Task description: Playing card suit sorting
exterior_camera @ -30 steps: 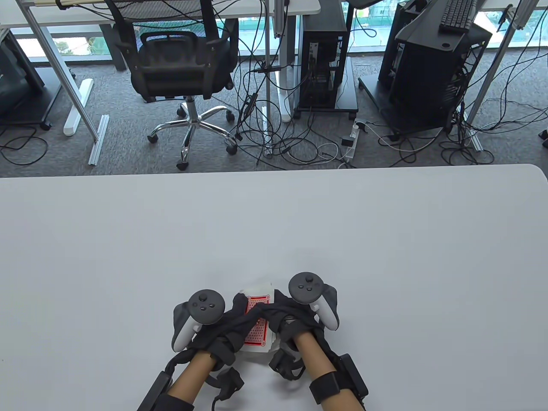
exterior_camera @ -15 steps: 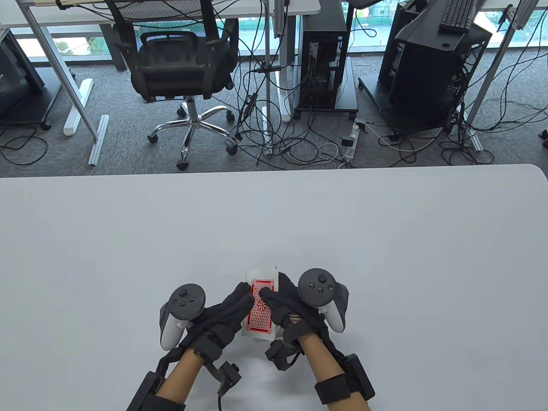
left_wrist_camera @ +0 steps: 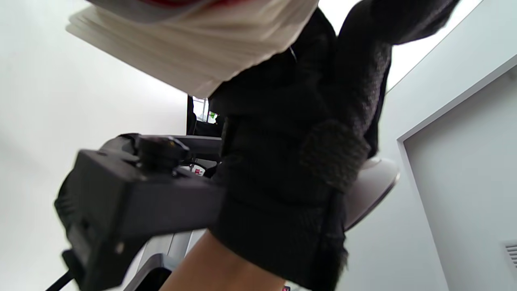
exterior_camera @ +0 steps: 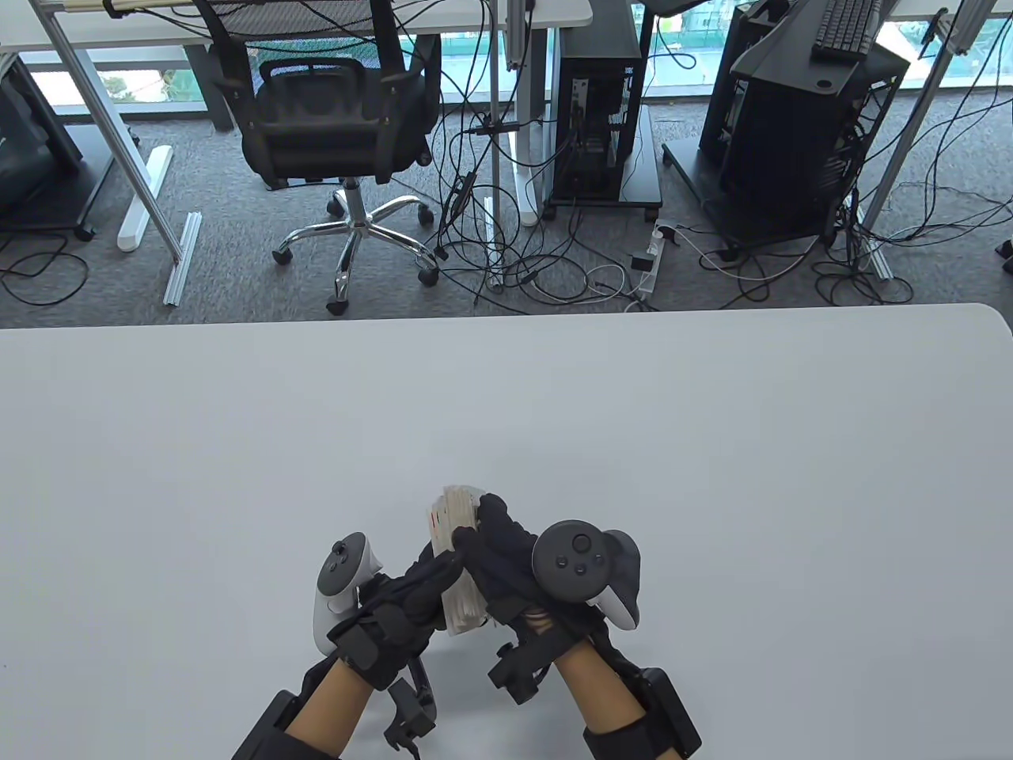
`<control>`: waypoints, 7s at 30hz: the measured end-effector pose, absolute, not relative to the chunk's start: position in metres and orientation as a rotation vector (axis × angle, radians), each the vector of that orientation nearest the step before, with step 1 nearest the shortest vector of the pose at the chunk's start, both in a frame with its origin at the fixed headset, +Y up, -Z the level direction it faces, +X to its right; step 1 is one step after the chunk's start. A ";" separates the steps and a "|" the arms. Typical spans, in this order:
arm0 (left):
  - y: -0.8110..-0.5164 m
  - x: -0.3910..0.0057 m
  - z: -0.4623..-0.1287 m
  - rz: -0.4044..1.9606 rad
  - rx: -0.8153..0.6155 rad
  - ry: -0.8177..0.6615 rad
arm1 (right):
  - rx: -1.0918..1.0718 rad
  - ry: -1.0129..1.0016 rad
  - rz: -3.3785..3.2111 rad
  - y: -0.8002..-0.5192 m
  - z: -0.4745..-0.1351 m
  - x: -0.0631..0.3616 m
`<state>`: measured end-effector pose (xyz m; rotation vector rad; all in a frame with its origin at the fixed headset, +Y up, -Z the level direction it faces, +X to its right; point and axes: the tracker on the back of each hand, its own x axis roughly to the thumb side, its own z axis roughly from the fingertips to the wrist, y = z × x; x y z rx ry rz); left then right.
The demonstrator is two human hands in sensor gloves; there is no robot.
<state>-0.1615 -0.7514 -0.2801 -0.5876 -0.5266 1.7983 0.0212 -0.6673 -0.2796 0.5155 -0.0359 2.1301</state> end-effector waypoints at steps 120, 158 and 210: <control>-0.782 -0.234 -0.272 2.217 -0.505 -0.325 | 0.595 -0.036 2.228 -0.694 -0.316 -0.039; -0.771 -0.258 -0.279 2.269 -0.373 -0.332 | 0.169 0.286 3.387 -0.773 -0.396 -0.038; -0.775 -0.243 -0.277 2.239 -0.498 -0.415 | 0.572 -0.226 2.220 -0.691 -0.308 -0.014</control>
